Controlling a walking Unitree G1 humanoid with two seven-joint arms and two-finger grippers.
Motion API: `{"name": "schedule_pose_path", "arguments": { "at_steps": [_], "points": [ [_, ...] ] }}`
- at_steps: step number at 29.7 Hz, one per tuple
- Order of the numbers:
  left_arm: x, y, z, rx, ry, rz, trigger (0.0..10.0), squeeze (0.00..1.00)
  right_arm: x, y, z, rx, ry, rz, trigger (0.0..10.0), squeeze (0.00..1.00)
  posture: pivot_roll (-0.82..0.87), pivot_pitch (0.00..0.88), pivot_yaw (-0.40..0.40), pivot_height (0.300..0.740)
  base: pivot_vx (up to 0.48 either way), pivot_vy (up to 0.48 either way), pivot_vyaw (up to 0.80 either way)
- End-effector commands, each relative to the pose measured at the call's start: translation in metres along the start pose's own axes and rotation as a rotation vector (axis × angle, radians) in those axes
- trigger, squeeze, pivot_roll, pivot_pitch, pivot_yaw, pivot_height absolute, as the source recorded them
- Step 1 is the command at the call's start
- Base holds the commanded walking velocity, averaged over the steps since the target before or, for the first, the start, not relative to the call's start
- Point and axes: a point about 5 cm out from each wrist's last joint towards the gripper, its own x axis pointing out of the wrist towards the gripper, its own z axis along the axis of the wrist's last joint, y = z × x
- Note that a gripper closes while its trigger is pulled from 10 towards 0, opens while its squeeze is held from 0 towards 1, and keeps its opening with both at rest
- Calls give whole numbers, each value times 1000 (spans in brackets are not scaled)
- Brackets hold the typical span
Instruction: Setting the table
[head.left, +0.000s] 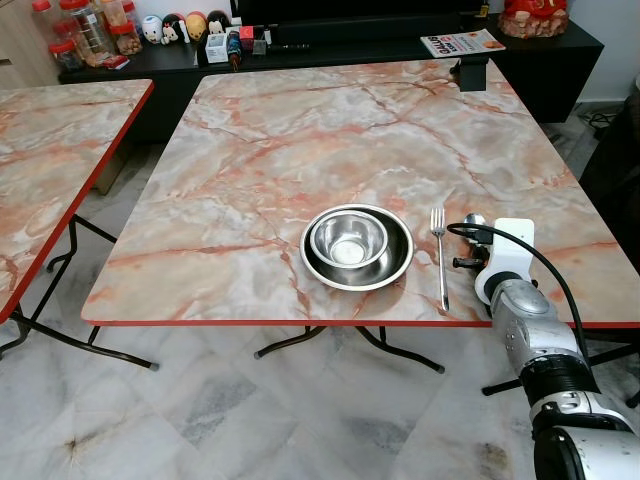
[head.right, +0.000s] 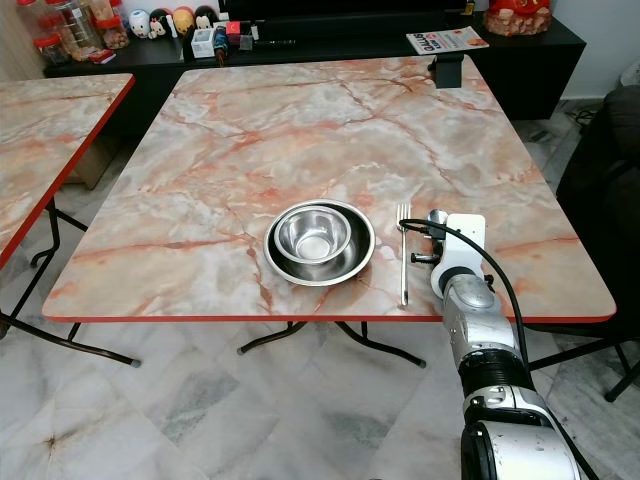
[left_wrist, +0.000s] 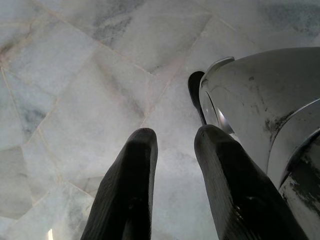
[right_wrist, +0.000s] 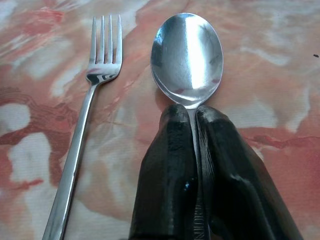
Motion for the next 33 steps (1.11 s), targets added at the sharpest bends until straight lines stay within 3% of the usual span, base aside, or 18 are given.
{"name": "schedule_pose_path", "arguments": {
  "at_steps": [1, 9, 30, 31, 32, 33],
  "points": [
    [-3, 0, -9, -11, 33, 3, 10000, 0, 1, 4, 3, -7, -12, 13, 10000, 0, -117, 117, 57, 736, 0, 0, 0],
    [-3, 0, -8, -11, 33, 3, 10000, 0, 2, 8, 10, -5, -38, 32, 10000, 0, -117, 116, 57, 736, 0, 0, 0],
    [-3, -1, -8, -11, 32, 3, 10000, 0, 2, 5, 0, -2, -7, 22, 10000, 0, -118, 114, 56, 736, 0, 0, 0],
    [-3, -1, -8, -10, 32, 3, 10000, 0, 2, 6, 0, -1, -8, 23, 10000, 165, -118, 114, 56, 736, 0, 0, 0],
    [-3, 0, -8, -10, 33, 3, 10000, 0, 2, 6, 0, -1, -9, 25, 10000, 635, -115, 115, 56, 736, 0, 0, 0],
    [-3, 0, -8, -10, 33, 3, 10000, 0, 2, 7, 0, -1, -10, 28, 10000, 929, -115, 115, 56, 736, 0, 0, 0]
  ]
}}
